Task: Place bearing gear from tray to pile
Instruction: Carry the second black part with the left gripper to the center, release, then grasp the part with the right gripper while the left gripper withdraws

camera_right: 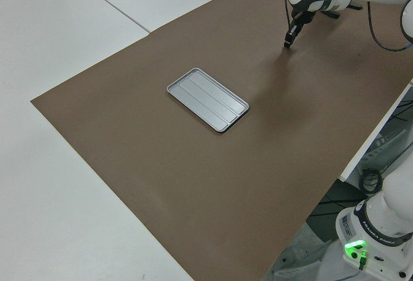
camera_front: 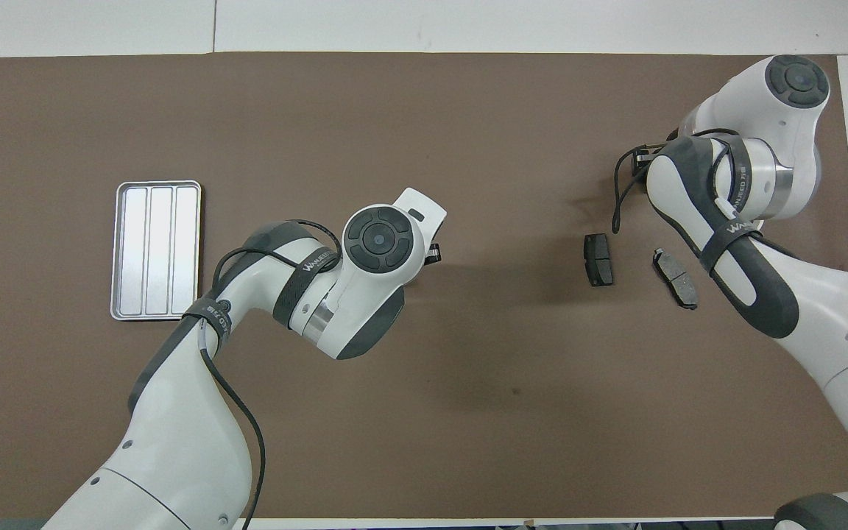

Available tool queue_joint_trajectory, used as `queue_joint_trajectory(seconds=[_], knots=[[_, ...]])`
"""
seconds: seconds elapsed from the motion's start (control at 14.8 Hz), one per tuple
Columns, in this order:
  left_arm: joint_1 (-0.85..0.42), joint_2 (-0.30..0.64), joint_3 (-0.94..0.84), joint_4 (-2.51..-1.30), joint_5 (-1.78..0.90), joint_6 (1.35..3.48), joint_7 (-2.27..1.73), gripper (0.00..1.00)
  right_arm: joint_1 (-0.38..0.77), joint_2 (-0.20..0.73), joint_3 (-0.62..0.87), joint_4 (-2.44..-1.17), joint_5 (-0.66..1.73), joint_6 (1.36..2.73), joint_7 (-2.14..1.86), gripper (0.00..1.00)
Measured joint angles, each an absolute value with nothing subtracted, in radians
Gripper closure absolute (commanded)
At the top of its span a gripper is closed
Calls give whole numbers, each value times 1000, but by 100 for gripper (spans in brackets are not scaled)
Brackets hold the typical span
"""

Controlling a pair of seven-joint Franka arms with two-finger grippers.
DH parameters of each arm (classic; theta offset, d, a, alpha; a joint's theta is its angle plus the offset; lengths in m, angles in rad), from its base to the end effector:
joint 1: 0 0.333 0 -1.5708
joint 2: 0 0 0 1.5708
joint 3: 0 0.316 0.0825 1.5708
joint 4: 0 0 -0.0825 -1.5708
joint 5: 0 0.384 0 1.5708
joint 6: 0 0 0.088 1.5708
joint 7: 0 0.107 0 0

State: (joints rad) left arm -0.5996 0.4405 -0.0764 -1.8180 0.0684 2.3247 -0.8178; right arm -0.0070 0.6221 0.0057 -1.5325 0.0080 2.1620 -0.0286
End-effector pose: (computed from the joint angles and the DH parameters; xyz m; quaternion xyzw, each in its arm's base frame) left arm 0.5128 -0.4049 0.3035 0.9980 0.0525 0.0314 0.0161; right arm 0.7059 -0.0012 0.2926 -0.9999 -0.0109 -0.0038 0.0049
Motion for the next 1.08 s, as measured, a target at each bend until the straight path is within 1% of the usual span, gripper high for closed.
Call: queue_joint_trajectory(seconds=[0.2,0.27,0.34,0.41,0.47,0.68,0.88,0.95,1.08], knots=[[-600,441,-75,-1831,70,2348,-823,100,10,580,7,-1520,6,2088,-29,0],[-600,441,-75,-1834,73,2350,-824,94,20,554,7,-1516,5,2050,-29,0],[-600,441,-75,-1837,79,2351,-825,59,31,523,7,-1514,5,2011,-26,0],[-600,441,-76,-1838,85,2353,-826,13,43,491,7,-1512,5,1969,-12,0],[-600,441,-76,-1839,96,2353,-827,0,58,459,8,-1512,5,1928,18,0],[-600,441,-75,-1841,119,2353,-829,0,123,395,9,-1513,5,1837,180,0],[-588,438,-60,-1822,126,2310,-810,0,189,389,11,-1518,5,1826,353,0],[-561,430,-55,-1802,126,2278,-765,0,212,390,13,-1520,5,1826,422,0],[-466,396,-51,-1755,125,2233,-658,0,268,391,17,-1522,5,1826,573,0]])
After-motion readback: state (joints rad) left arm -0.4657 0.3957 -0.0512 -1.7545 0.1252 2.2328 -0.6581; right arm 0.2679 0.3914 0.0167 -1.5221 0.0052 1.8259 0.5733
